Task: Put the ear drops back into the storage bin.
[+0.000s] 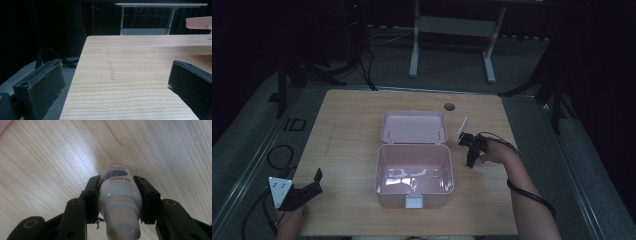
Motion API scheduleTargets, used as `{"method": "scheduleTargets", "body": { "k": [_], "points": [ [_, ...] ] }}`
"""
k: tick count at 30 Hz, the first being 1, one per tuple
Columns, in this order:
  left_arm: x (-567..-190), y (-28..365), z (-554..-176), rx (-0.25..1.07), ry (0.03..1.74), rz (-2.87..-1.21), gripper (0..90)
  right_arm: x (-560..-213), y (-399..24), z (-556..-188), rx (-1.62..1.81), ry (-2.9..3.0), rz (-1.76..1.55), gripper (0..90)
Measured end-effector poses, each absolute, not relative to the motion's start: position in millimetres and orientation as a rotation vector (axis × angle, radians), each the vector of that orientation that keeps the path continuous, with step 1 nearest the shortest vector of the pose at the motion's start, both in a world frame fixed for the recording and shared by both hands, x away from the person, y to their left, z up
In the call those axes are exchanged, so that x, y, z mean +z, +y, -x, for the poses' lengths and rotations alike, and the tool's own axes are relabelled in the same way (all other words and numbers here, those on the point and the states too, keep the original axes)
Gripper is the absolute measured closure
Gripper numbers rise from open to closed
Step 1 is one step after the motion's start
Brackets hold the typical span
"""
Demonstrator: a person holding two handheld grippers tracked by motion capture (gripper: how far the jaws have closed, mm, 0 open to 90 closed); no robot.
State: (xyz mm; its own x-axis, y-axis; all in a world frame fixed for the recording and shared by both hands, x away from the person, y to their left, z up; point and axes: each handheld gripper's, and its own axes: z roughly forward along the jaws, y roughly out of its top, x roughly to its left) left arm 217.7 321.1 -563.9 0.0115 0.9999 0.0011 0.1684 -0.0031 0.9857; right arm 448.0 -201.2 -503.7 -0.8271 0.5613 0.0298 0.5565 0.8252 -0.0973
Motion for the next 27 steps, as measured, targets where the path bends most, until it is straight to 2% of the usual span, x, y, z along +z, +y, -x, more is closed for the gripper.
{"method": "scheduleTargets", "body": {
  "k": [11,27],
  "points": [
    [-563.9,320.8,-217.9,1.118,1.323,-1.341,0.4,-493.7,-199.3,-434.8,0.122,-3.015,0.71,59.4],
    [-563.7,320.3,-217.9,1.124,1.322,-1.35,0.5,-483.3,-209.7,-395.5,0.123,-3.095,0.3,59.4]
  ]
}}
